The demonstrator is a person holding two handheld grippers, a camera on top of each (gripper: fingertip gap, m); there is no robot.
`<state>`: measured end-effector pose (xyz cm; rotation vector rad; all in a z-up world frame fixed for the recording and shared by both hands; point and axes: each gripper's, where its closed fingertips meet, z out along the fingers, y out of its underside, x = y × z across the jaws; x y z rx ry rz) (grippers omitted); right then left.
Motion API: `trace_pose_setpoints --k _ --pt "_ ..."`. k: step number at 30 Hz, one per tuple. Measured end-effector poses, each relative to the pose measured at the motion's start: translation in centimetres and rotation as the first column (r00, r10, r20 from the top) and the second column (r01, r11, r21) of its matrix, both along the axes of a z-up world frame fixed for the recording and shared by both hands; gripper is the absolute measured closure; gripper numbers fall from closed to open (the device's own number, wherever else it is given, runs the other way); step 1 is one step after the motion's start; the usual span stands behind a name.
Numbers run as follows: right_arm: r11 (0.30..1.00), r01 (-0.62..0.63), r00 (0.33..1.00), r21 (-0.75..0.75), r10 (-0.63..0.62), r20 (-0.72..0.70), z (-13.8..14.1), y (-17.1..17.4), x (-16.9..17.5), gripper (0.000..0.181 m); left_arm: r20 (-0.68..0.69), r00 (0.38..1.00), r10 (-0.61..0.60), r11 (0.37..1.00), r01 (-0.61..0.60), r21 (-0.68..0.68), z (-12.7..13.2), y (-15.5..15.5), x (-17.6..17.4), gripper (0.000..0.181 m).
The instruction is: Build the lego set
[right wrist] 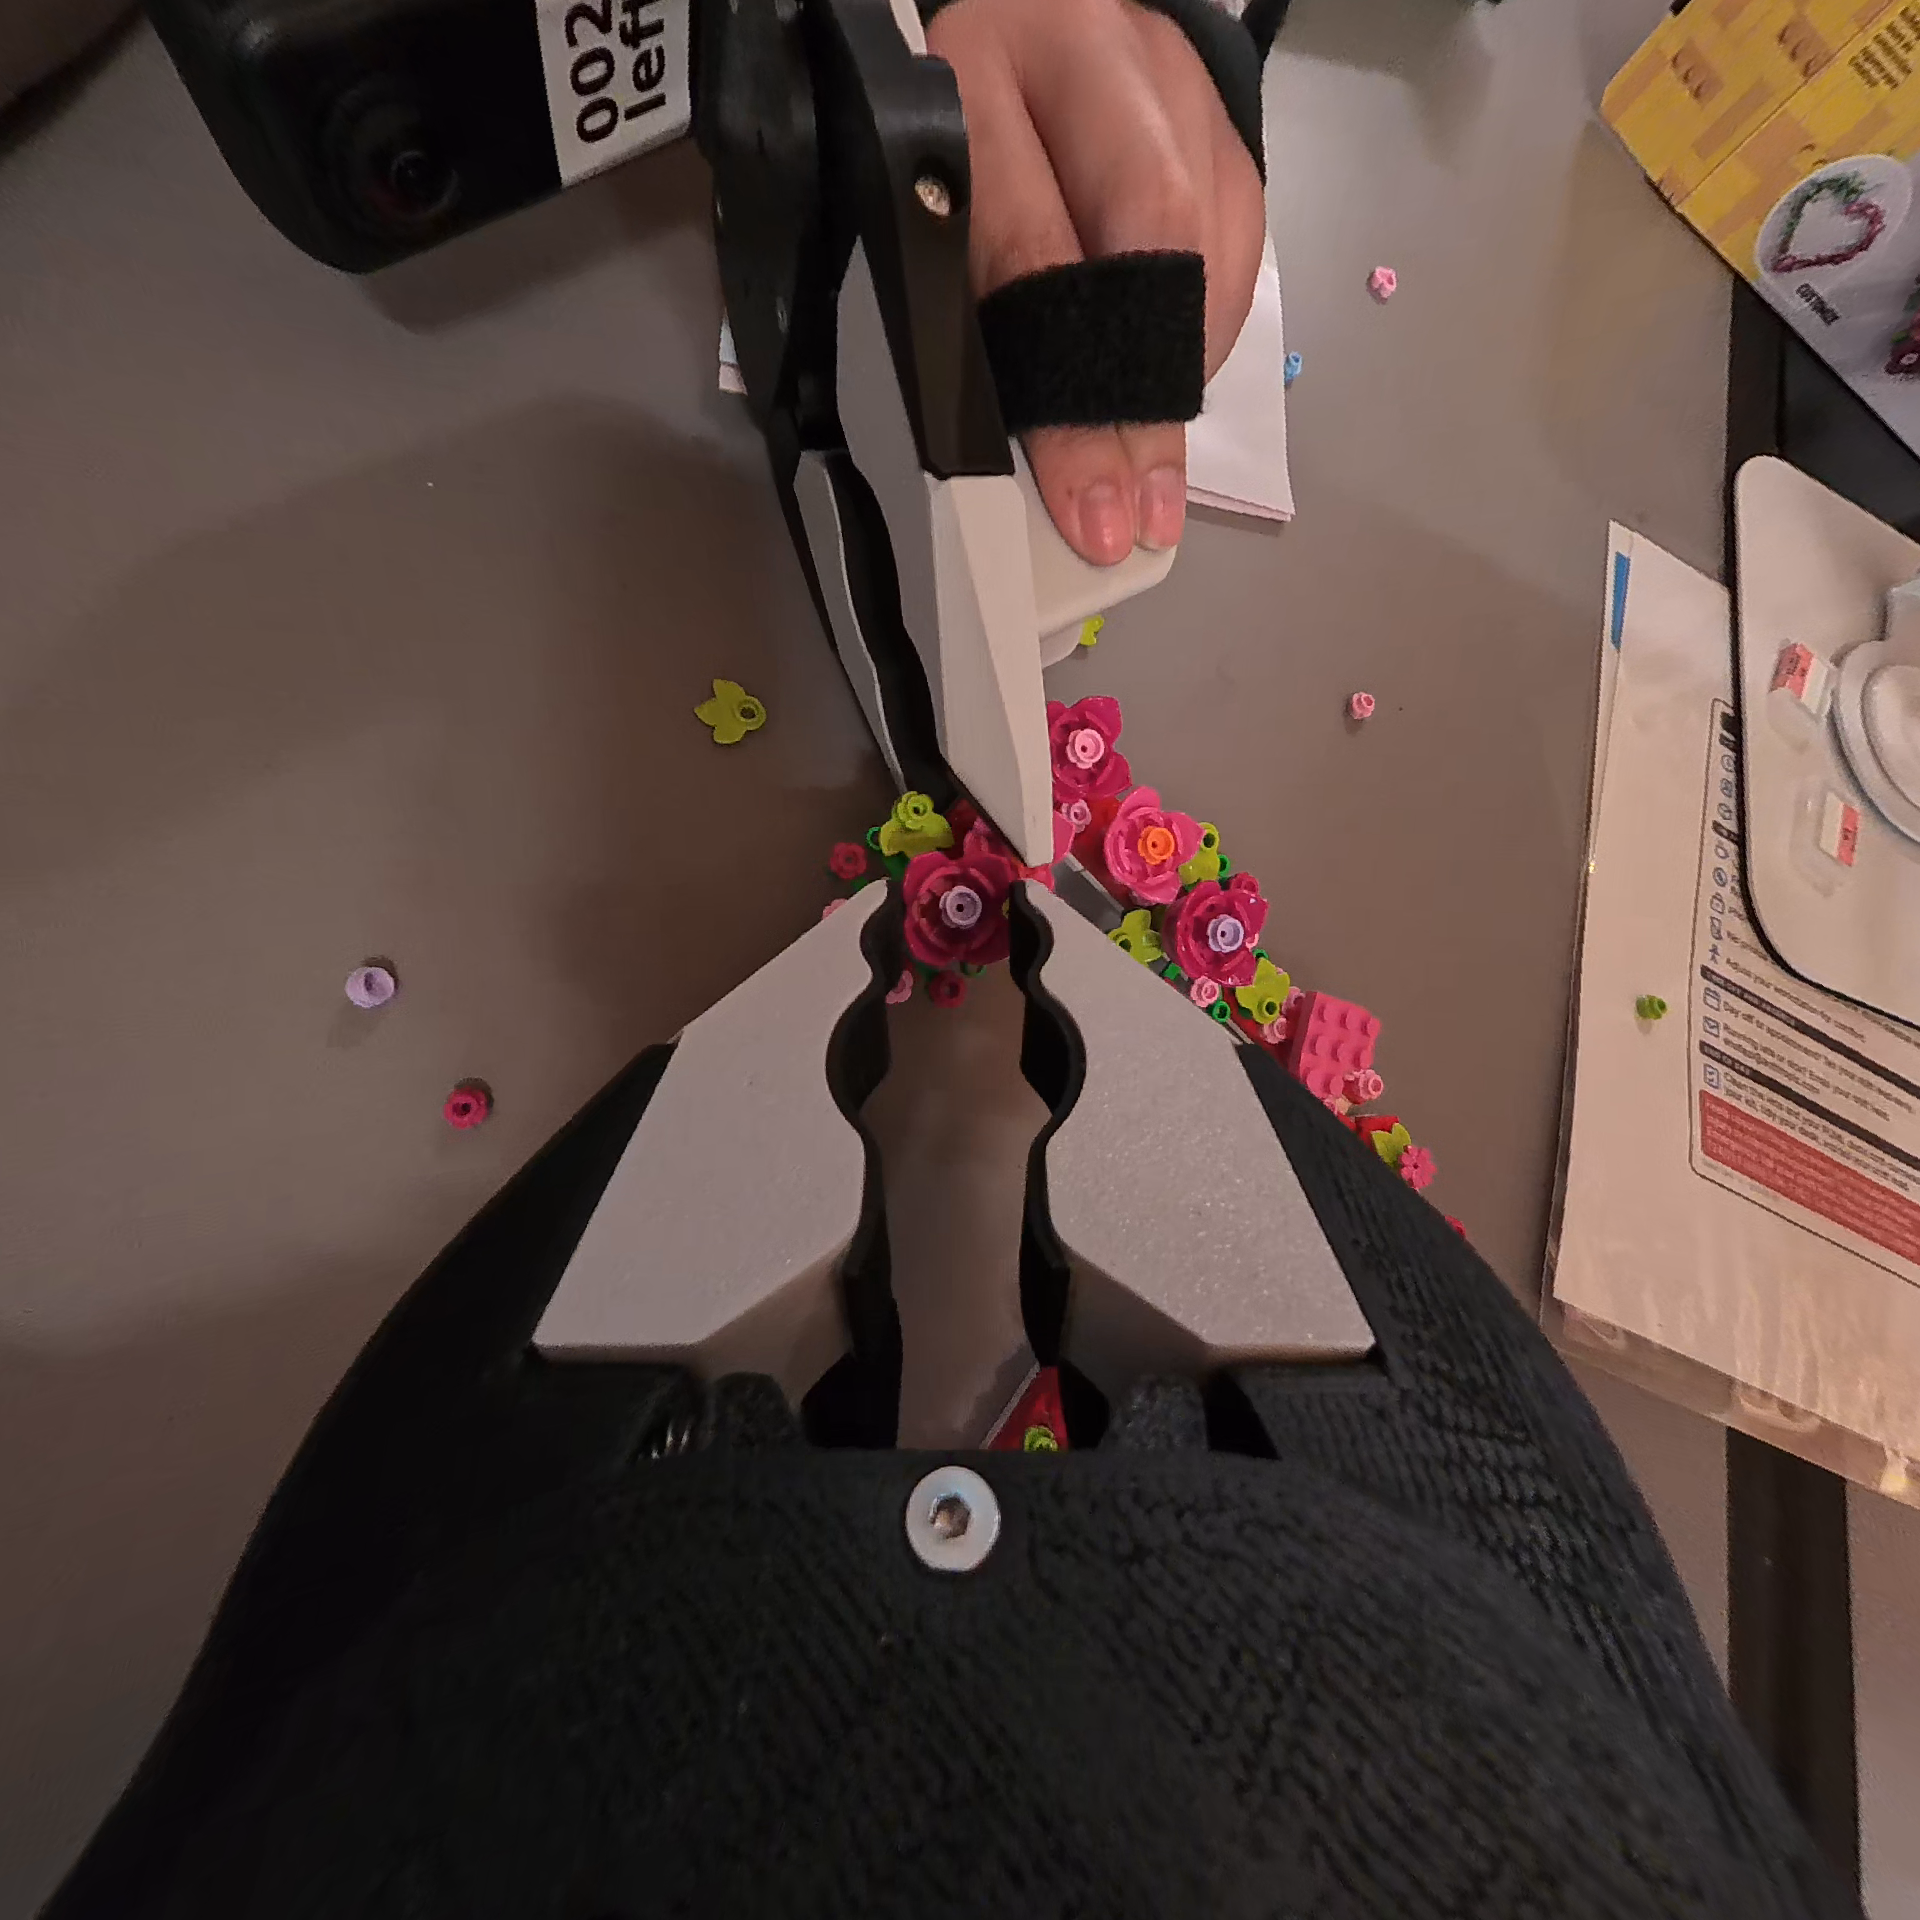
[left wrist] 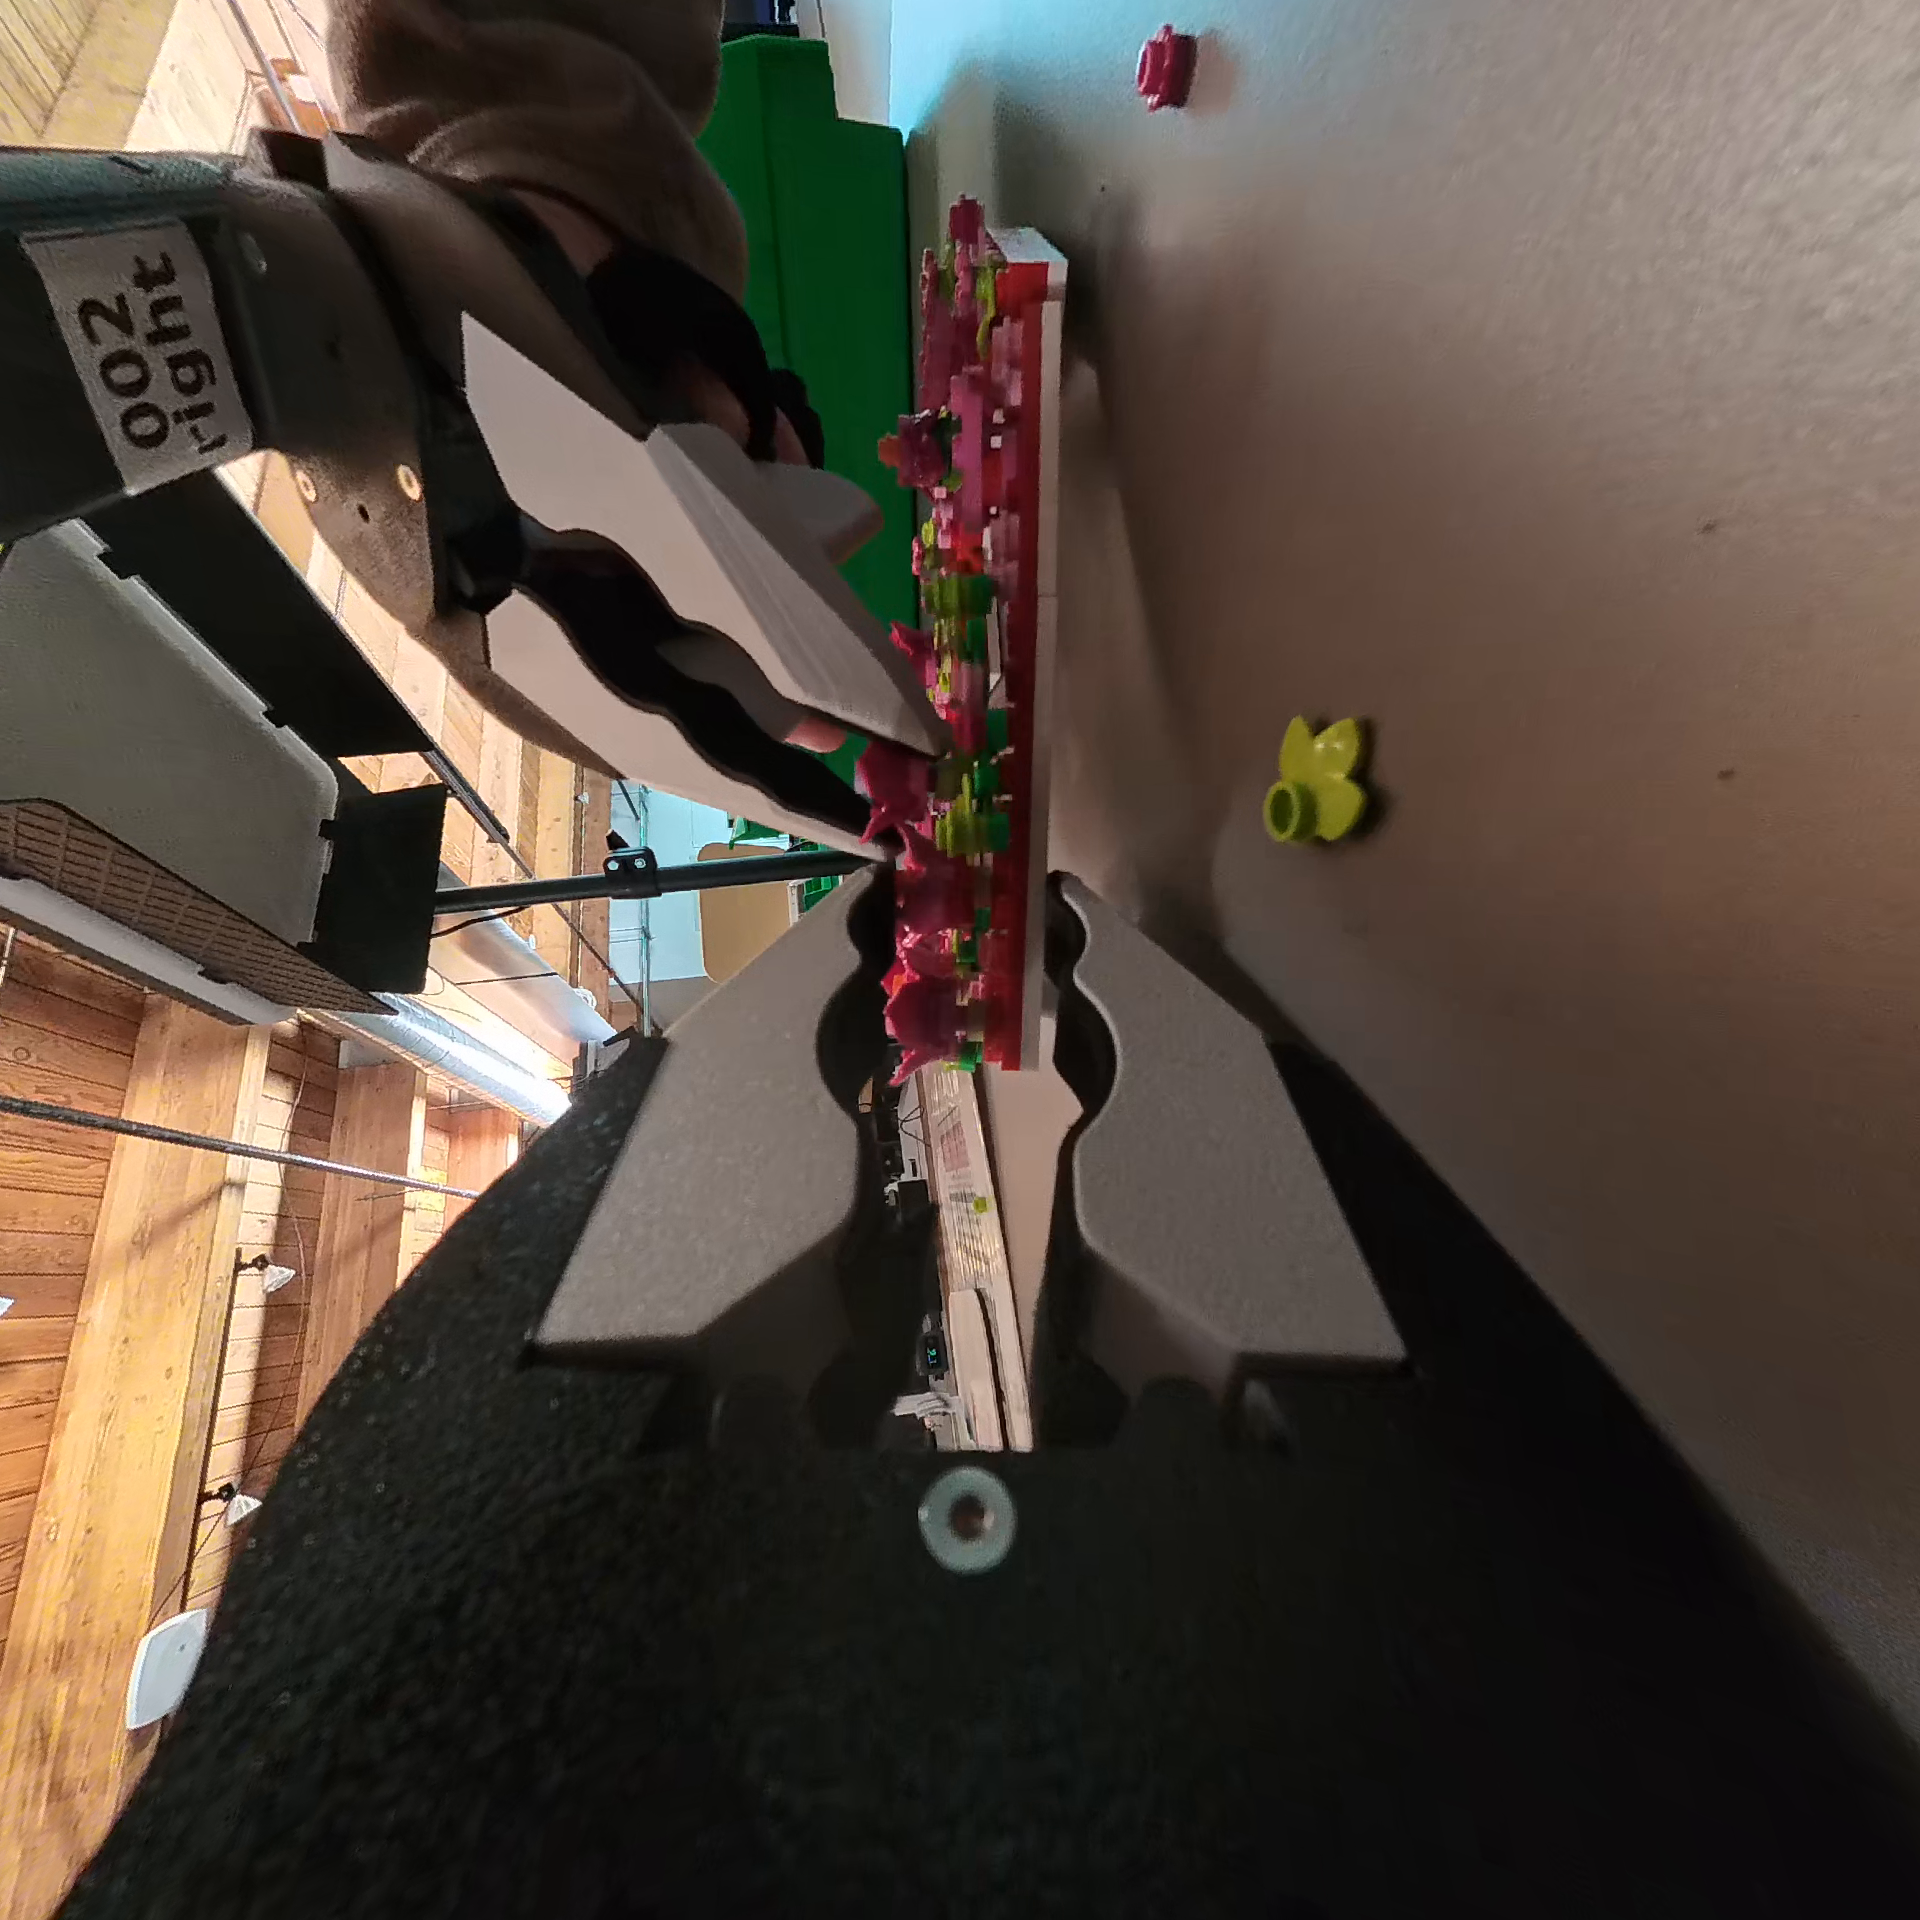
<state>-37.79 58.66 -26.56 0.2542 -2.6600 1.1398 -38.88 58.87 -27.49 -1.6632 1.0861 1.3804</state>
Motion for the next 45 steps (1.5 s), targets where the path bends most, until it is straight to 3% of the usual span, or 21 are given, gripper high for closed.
trace_pose_setpoints --k 22,45 --pt "1.0 0.021 1.0 -0.014 -0.021 -0.019 -0.21 0.32 -0.09 0.163 -0.002 1.0 -0.001 1.0 0.001 0.0 0.0 0.0 0.04 0.156" --pt "0.998 0.047 0.993 -0.037 -0.042 0.108 0.04 0.15 0.4 0.158 -0.006 1.0 -0.005 1.0 0.005 0.001 0.03 0.0 0.07 0.155"
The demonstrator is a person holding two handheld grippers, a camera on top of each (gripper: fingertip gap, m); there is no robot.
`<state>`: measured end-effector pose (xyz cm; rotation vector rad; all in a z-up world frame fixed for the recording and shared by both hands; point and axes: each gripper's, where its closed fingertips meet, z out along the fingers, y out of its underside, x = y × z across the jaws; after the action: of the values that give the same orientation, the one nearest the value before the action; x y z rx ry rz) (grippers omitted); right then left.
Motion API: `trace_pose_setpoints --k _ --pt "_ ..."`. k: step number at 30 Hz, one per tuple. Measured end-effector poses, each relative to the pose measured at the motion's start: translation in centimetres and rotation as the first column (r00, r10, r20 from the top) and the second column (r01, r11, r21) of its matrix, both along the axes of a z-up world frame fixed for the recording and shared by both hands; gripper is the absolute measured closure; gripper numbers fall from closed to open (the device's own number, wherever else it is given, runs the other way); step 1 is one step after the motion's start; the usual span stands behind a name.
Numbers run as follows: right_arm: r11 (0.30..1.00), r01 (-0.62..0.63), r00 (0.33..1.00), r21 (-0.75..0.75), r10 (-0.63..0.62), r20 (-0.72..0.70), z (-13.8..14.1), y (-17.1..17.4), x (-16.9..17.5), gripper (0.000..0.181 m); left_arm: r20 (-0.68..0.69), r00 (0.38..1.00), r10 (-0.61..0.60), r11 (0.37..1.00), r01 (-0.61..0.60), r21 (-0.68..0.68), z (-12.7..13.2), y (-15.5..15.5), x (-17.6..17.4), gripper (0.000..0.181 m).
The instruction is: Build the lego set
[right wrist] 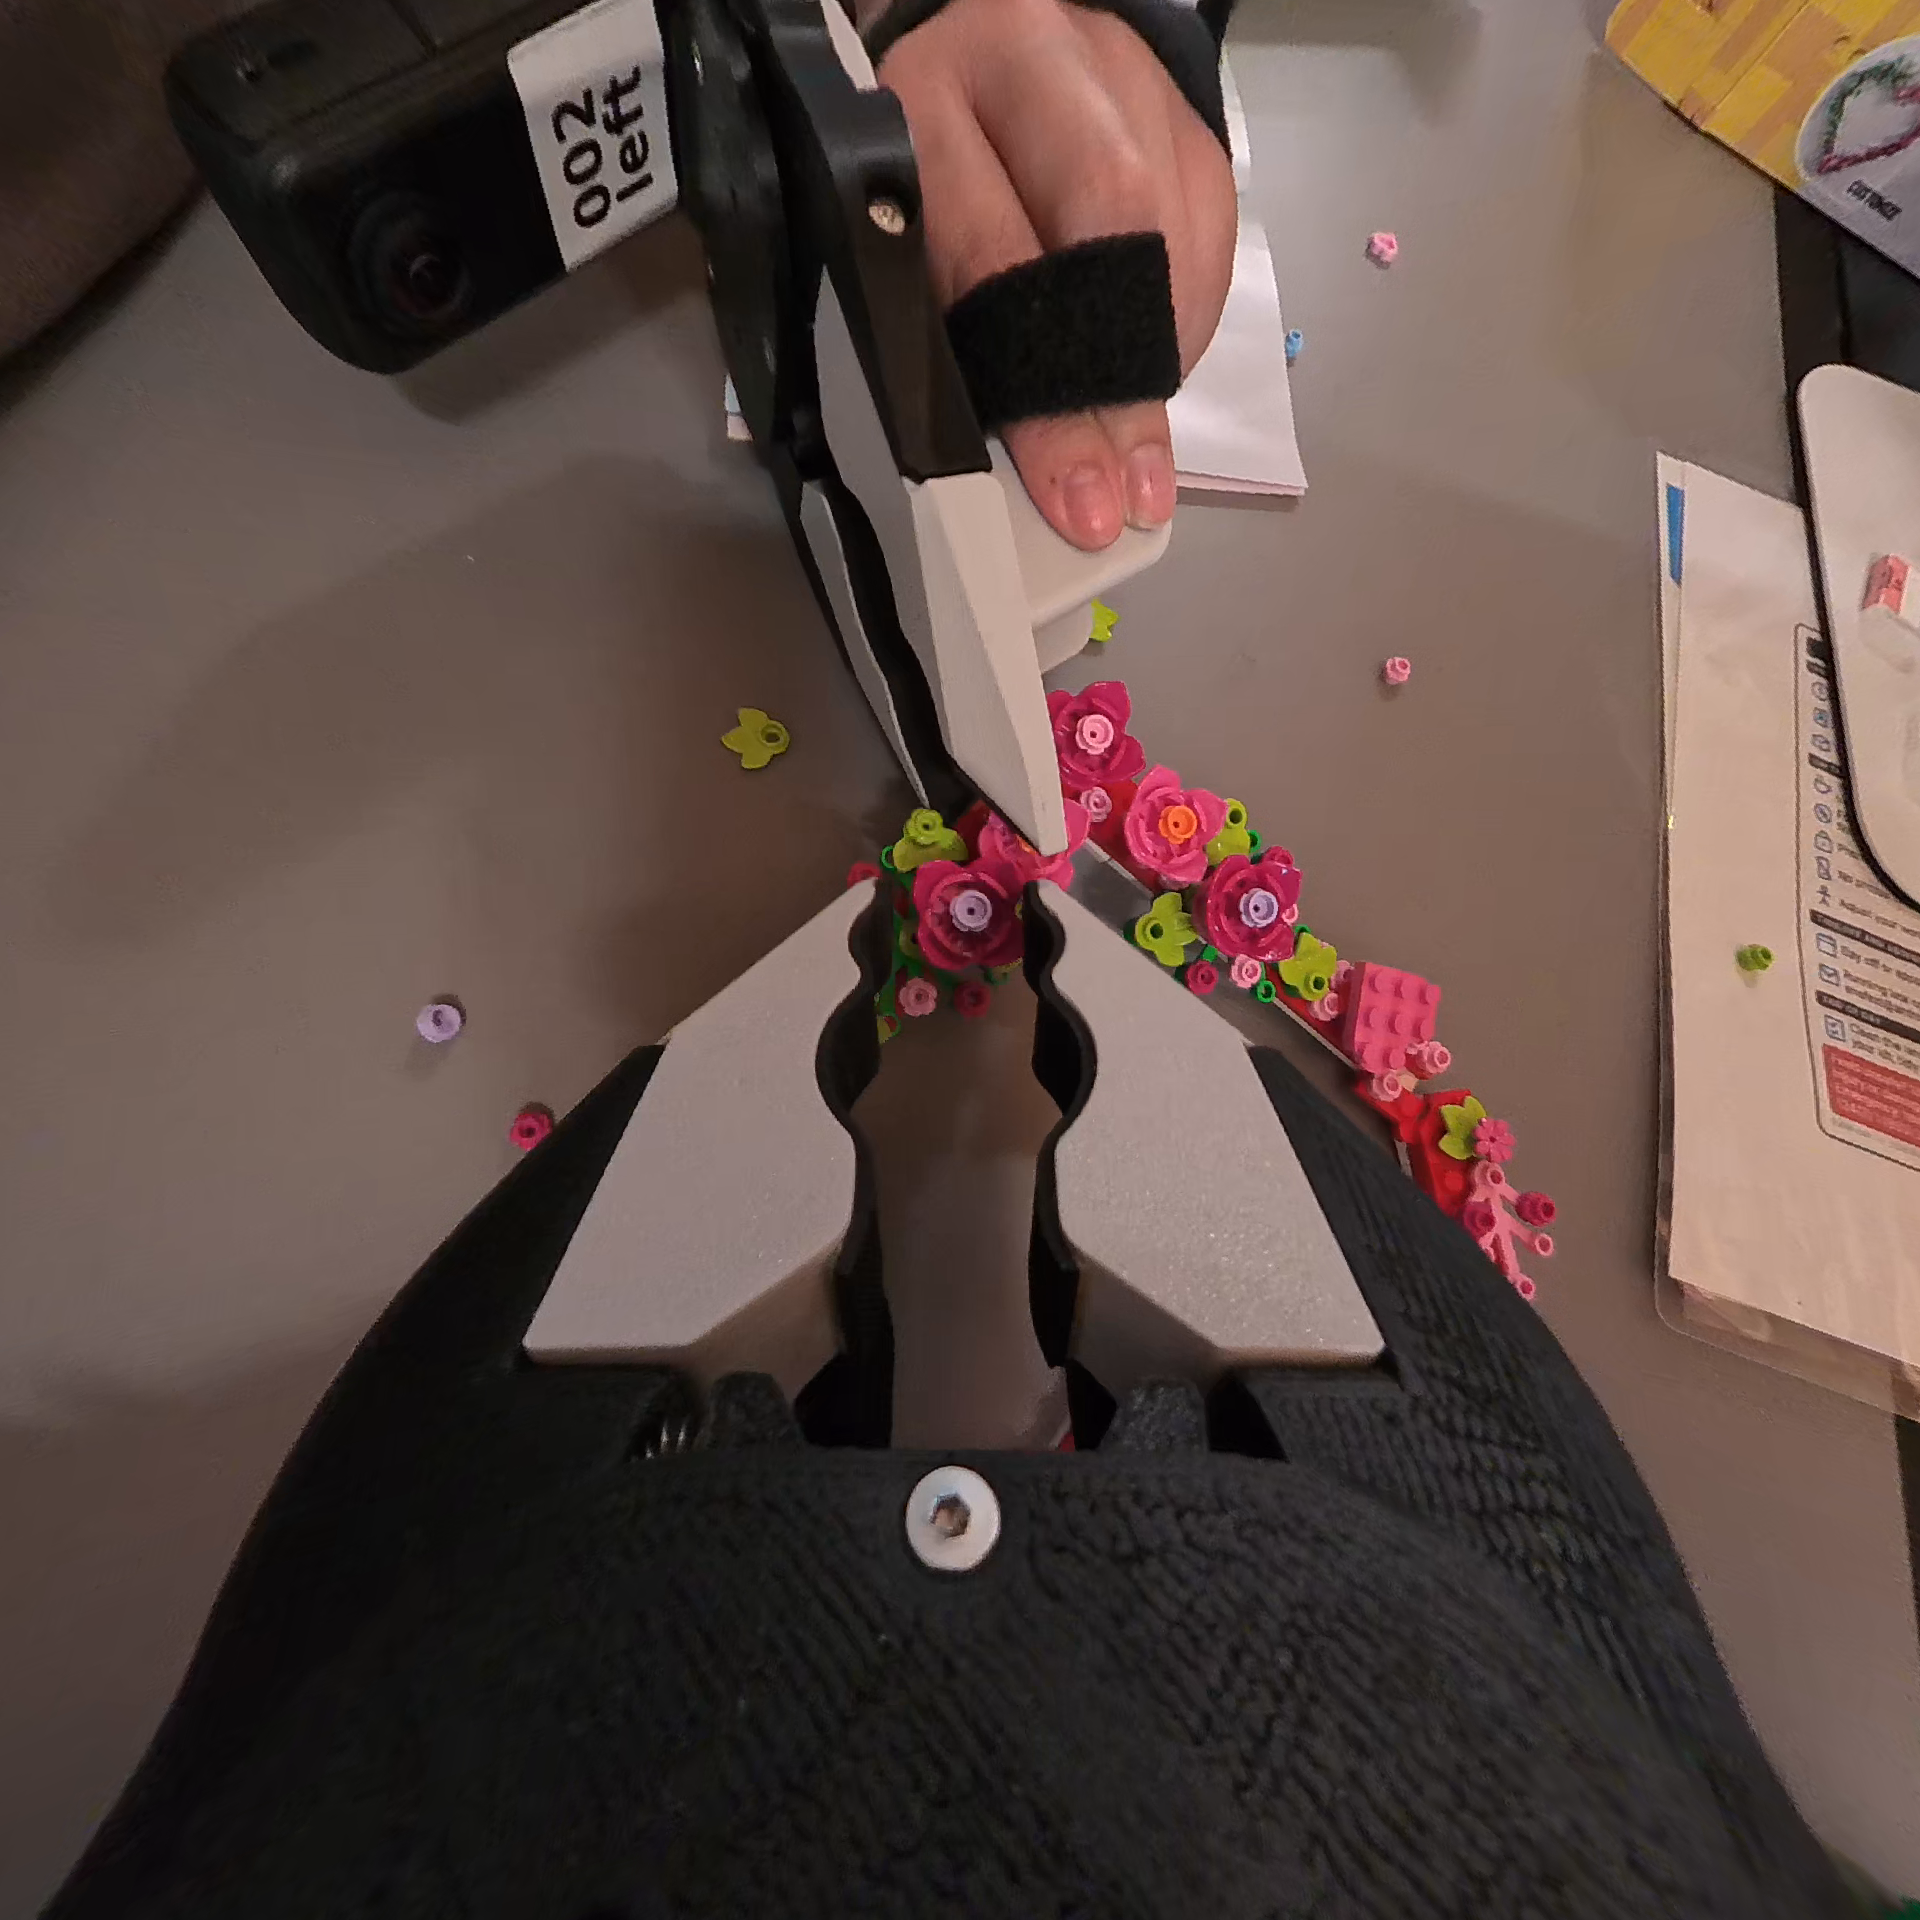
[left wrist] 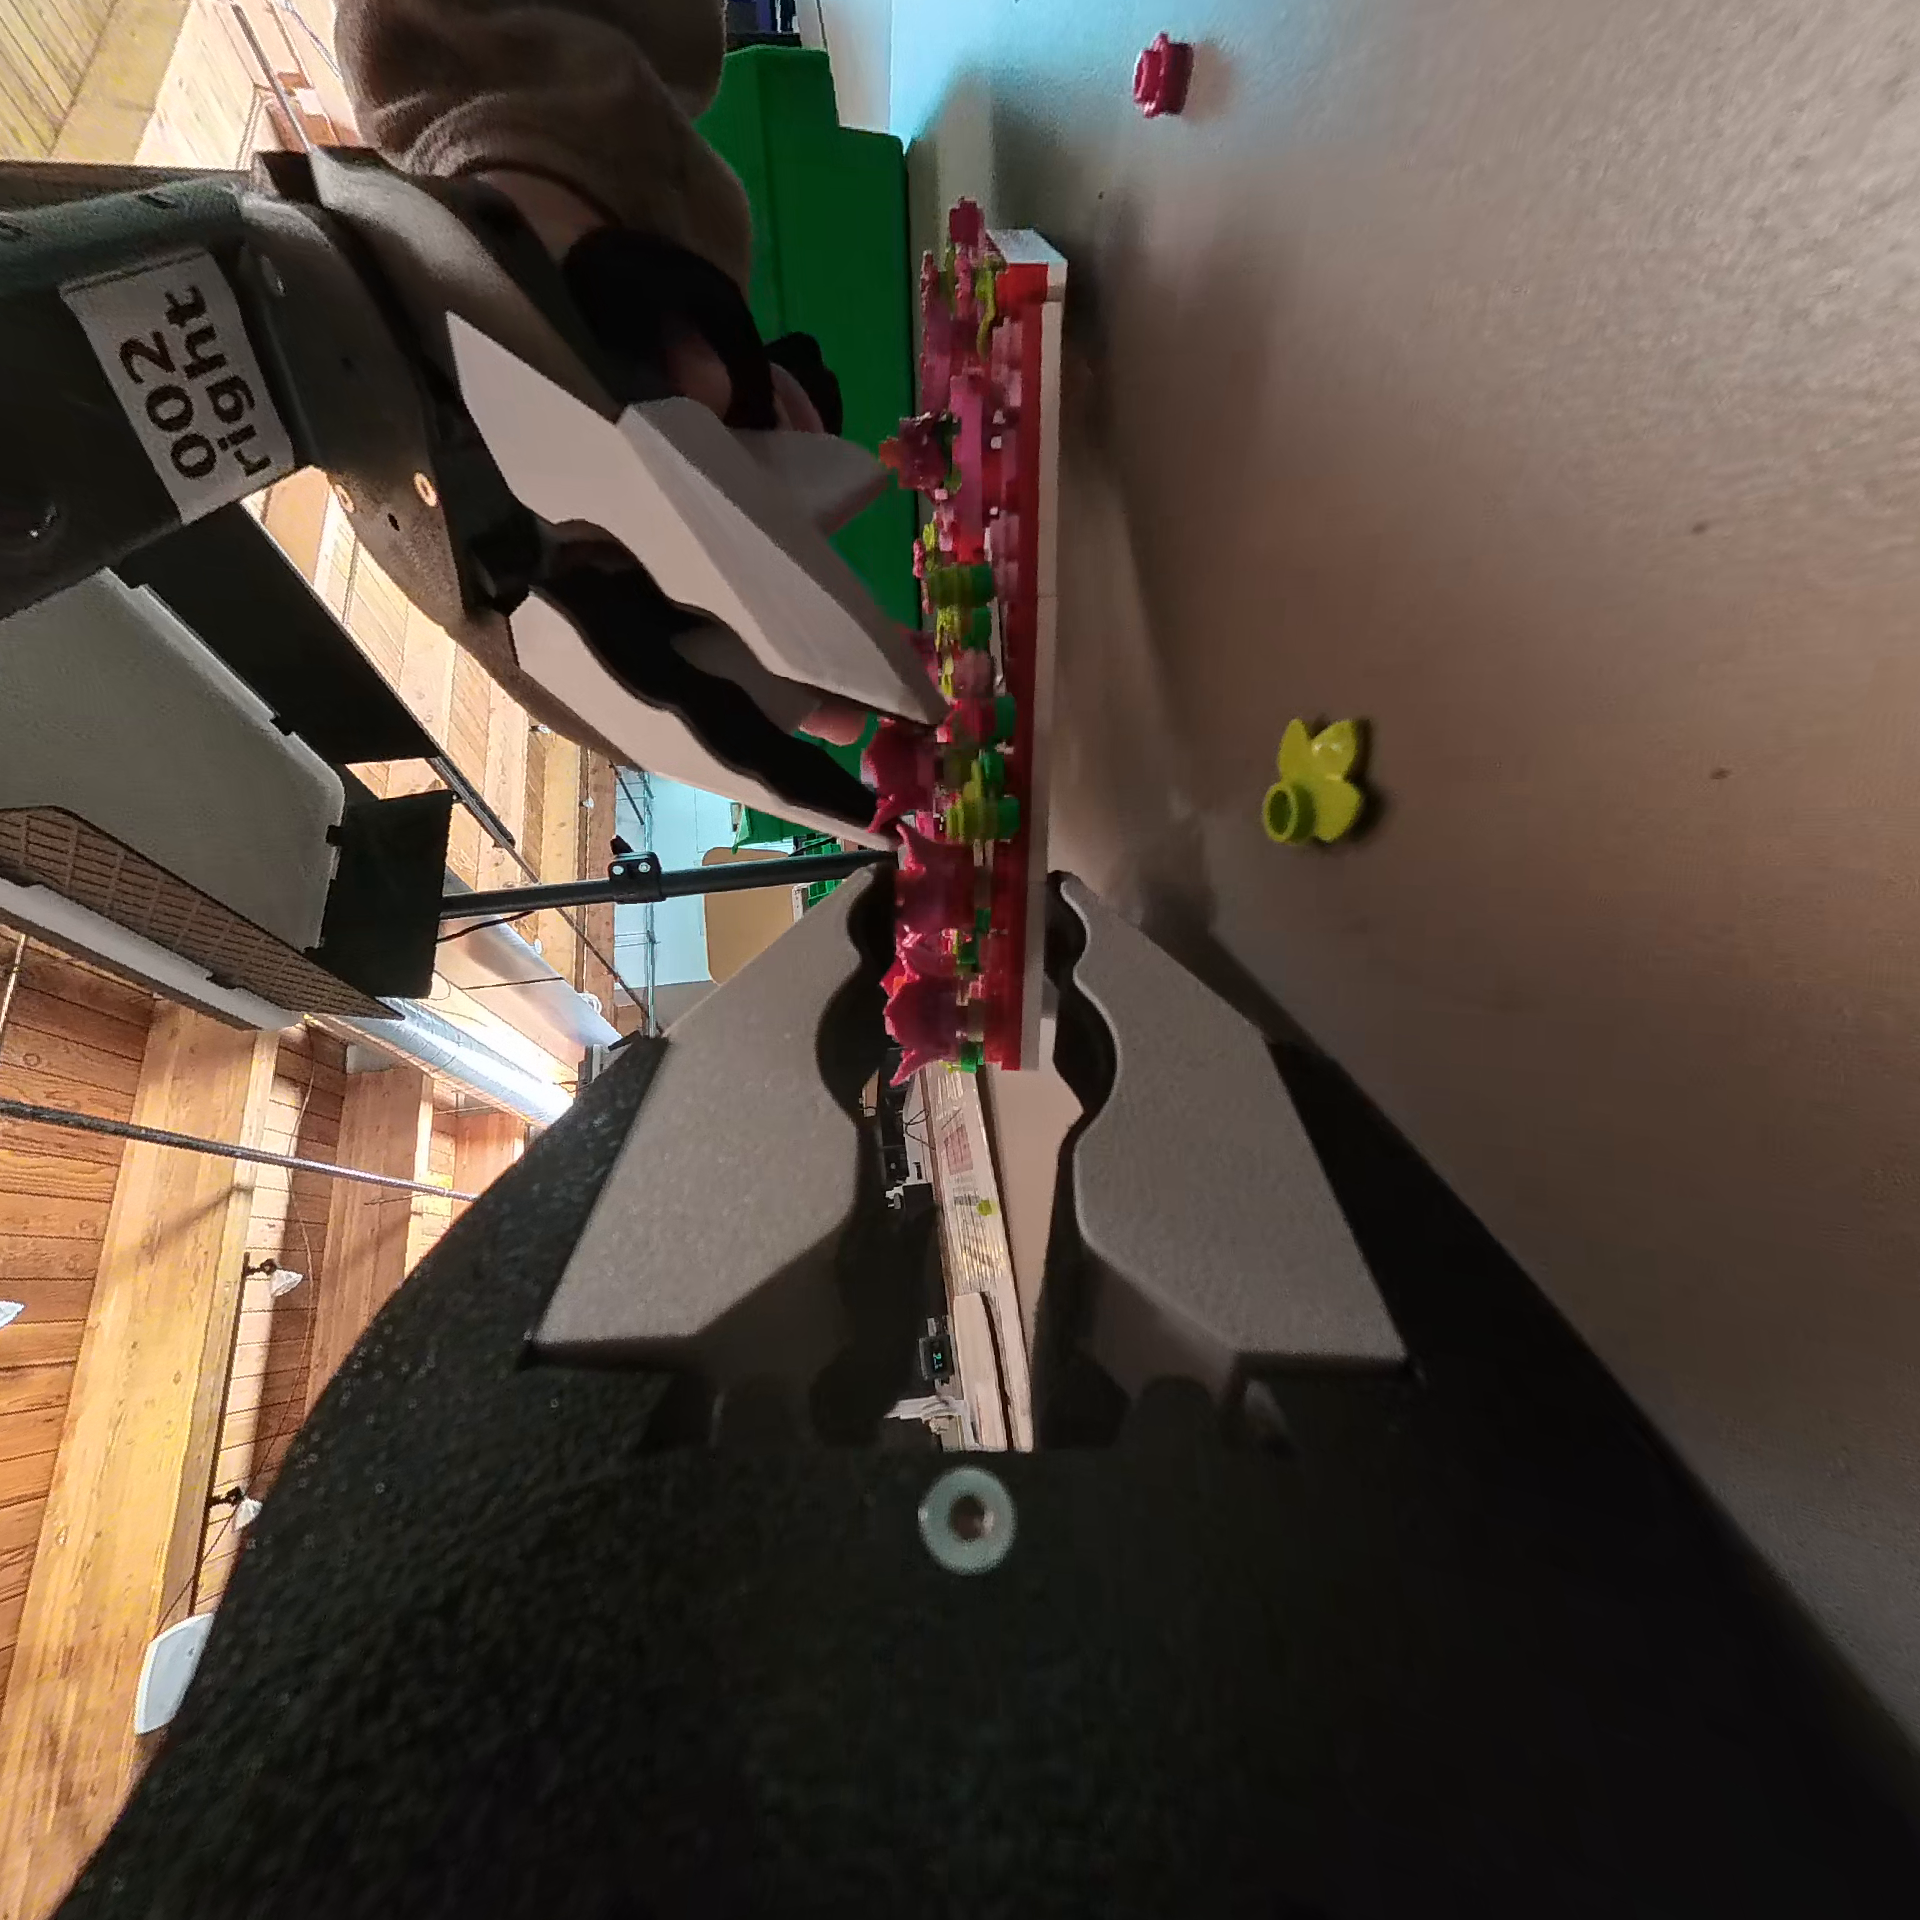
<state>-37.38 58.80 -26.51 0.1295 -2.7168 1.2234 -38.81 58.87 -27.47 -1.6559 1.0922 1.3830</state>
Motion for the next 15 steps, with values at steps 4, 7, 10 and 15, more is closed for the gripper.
trace_pose_setpoints --k 4,7,10,15 --pt "1.0 -0.001 1.0 -0.009 0.001 0.003 0.12 -0.15 0.06 0.159 0.0 1.0 0.0 1.0 0.0 0.0 0.0 0.0 0.0 0.155" --pt "1.0 0.002 1.0 -0.017 -0.001 0.01 0.17 -0.2 0.07 0.16 0.0 1.0 0.0 1.0 0.0 0.0 0.01 0.0 -0.01 0.155" --pt "1.0 0.01 1.0 0.004 -0.01 0.008 -0.17 0.01 -0.09 0.157 0.001 1.0 0.0 1.0 0.0 0.0 0.0 0.0 -0.01 0.155" --pt "1.0 0.022 0.999 0.008 -0.022 0.033 -0.38 0.18 -0.17 0.153 0.001 1.0 -0.001 1.0 0.001 0.0 0.0 -0.01 0.0 0.155"
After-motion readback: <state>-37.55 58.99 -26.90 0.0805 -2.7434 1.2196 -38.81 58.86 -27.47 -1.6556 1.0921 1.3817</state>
